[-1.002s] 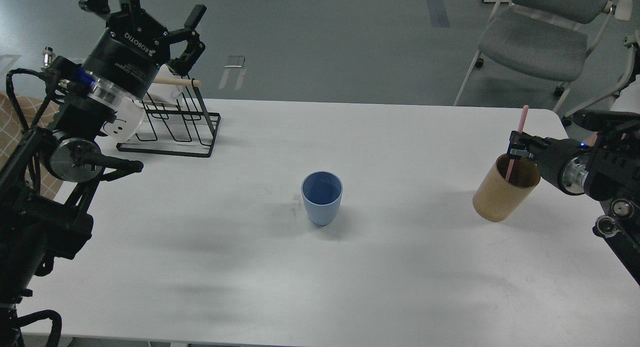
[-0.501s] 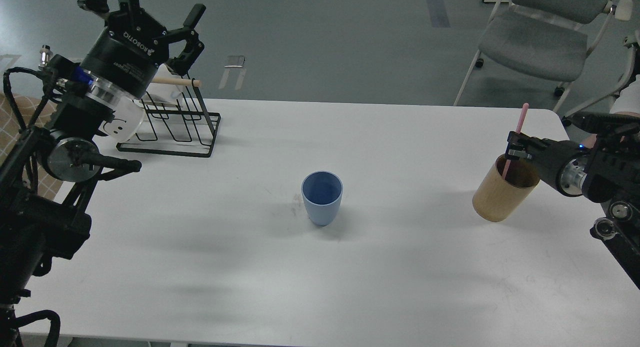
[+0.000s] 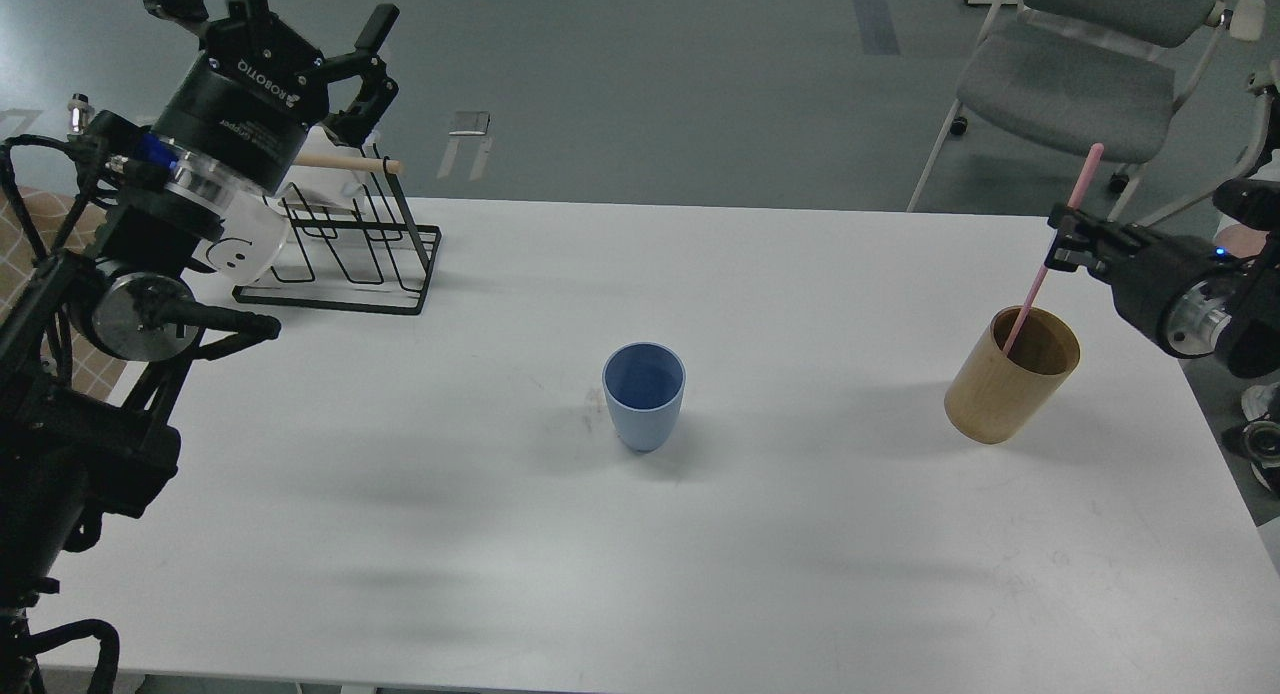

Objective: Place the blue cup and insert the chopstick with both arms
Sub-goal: 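Carry the pink stick over the blue cup and lower it in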

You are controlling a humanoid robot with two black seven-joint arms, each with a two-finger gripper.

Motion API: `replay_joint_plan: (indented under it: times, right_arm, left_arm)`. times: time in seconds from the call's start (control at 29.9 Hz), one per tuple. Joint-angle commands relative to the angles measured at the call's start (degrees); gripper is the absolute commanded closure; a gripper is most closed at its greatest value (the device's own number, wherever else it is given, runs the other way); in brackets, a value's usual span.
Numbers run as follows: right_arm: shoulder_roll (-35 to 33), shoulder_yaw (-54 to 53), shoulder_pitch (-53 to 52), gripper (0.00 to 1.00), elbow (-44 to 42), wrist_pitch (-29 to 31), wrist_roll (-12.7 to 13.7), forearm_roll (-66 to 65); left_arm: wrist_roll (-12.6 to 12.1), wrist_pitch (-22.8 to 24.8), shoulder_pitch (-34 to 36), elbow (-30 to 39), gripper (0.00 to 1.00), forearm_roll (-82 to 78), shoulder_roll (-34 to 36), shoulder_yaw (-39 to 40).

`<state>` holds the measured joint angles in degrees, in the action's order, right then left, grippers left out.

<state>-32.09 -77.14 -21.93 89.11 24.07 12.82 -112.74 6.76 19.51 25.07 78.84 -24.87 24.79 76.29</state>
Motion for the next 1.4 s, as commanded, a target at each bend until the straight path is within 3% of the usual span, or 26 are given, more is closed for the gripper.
replay_joint_plan:
  times: [0.0, 0.17, 0.27, 0.57, 0.73, 1.0, 1.37]
  right_arm:
    - [0.4, -3.5, -3.8, 1.0, 2.6, 0.1, 0.0, 3.1]
    - [1.9, -3.0, -7.2, 1.0, 7.1, 0.1, 0.1, 5.4]
    - [7.4, -0.7, -8.0, 1.0, 9.4, 0.5, 0.1, 5.3]
    - [14.4, 16.4, -15.6, 1.0, 9.1, 0.0, 0.2, 3.5]
    - [21.3, 23.6, -15.8, 1.0, 7.1, 0.0, 0.1, -4.1]
    - [22.9, 31.4, -15.8, 1.0, 4.5, -4.1, 0.1, -9.3]
    - [25.5, 35.8, -16.3, 1.0, 1.3, -4.5, 0.3, -11.8]
  left_arm:
    - [-0.1, 0.0, 0.2, 0.0, 0.04, -0.1, 0.0, -0.1]
    - [-0.1, -0.1, 0.2, 0.0, 0.04, -0.1, -0.3, -0.2]
    - [-0.1, -0.1, 0.2, 0.0, 0.04, -0.1, -0.3, -0.3]
    - [-0.1, -0.1, 0.1, 0.0, 0.04, -0.1, 0.7, -0.1]
    - [-0.1, -0.1, 0.0, 0.0, 0.04, -0.1, 0.7, -0.1]
    - [-0.1, 0.0, -0.3, 0.0, 0.04, -0.2, 0.9, -0.1]
    - [-0.1, 0.2, -0.8, 0.0, 0.04, -0.1, 1.1, 0.0]
